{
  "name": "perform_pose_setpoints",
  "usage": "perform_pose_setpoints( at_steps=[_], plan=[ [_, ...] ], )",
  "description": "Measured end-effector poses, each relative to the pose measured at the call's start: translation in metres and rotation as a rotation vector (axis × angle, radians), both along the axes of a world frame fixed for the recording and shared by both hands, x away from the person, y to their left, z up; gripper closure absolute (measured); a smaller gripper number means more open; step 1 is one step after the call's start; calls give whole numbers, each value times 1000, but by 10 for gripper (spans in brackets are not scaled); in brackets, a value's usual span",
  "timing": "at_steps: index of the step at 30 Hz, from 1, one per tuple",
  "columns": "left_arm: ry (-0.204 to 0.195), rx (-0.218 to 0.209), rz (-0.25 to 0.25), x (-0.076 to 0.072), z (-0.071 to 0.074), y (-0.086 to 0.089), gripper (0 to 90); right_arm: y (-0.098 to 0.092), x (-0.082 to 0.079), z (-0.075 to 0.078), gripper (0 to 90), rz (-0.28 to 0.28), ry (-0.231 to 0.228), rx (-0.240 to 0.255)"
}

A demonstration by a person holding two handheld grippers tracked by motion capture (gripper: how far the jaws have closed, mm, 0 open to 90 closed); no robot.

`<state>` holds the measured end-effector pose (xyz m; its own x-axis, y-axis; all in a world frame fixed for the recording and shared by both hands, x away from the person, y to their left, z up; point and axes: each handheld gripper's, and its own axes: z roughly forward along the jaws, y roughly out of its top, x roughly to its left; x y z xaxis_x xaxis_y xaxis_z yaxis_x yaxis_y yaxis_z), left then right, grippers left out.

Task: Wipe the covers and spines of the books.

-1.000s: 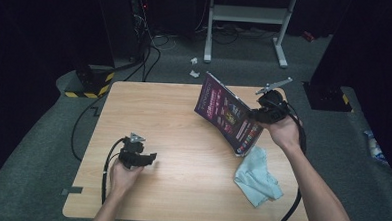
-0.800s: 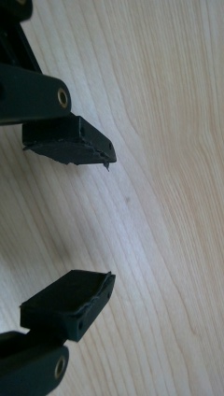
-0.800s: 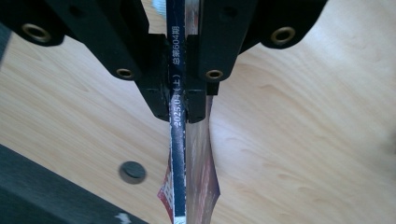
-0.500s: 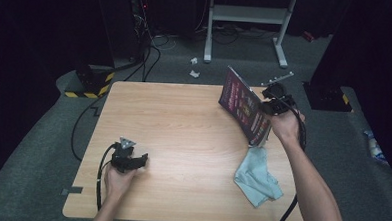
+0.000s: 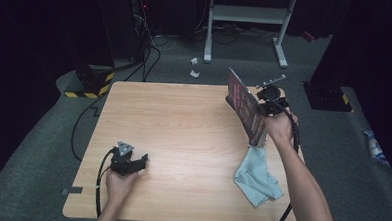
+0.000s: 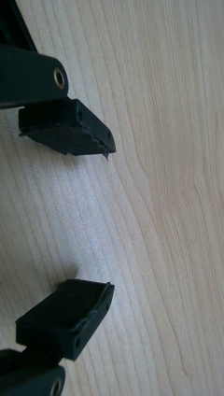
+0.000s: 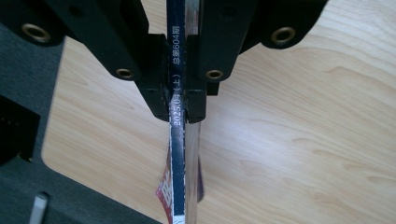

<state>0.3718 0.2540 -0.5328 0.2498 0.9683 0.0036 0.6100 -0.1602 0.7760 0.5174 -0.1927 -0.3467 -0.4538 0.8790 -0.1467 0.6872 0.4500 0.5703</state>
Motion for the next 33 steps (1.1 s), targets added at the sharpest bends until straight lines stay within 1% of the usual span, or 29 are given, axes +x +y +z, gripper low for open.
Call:
perform_pose_setpoints(
  at_steps=[1, 4, 5, 6, 9, 13, 15, 16, 18, 22, 25, 33],
  plan=[
    [1, -1, 0, 0, 0, 0, 272, 3, -1, -1, 836, 10, 2, 2],
    [4, 3, -2, -1, 0, 0, 273, 12, -3, -2, 836, 41, 21, 29],
    [4, 3, -2, -1, 0, 0, 273, 12, -3, -2, 836, 41, 21, 29],
    [2, 1, -1, -1, 0, 0, 273, 20, -5, -3, 836, 58, 28, 25],
    [3, 1, 0, -1, 0, 0, 272, 25, -6, -4, 836, 66, 37, 33],
    [1, 0, 0, -1, 0, 0, 271, 32, -7, -6, 835, 86, 46, 31],
    [1, 0, -1, -1, 0, 0, 271, 34, -8, -8, 835, 95, 61, 45],
    [1, 1, -1, -1, 0, 0, 271, 35, -8, -9, 835, 100, 65, 41],
    [1, 0, -1, -1, 0, 0, 271, 39, -8, -10, 835, 106, 73, 49],
    [0, 1, -1, -1, 0, 0, 271, 44, -7, -12, 835, 116, 84, 62],
    [0, 0, -1, -1, 0, 0, 271, 47, -8, -14, 834, 124, 96, 83],
    [-1, 0, -1, -1, 0, 0, 270, 54, -8, -22, 834, 149, 118, 110]
  ],
)
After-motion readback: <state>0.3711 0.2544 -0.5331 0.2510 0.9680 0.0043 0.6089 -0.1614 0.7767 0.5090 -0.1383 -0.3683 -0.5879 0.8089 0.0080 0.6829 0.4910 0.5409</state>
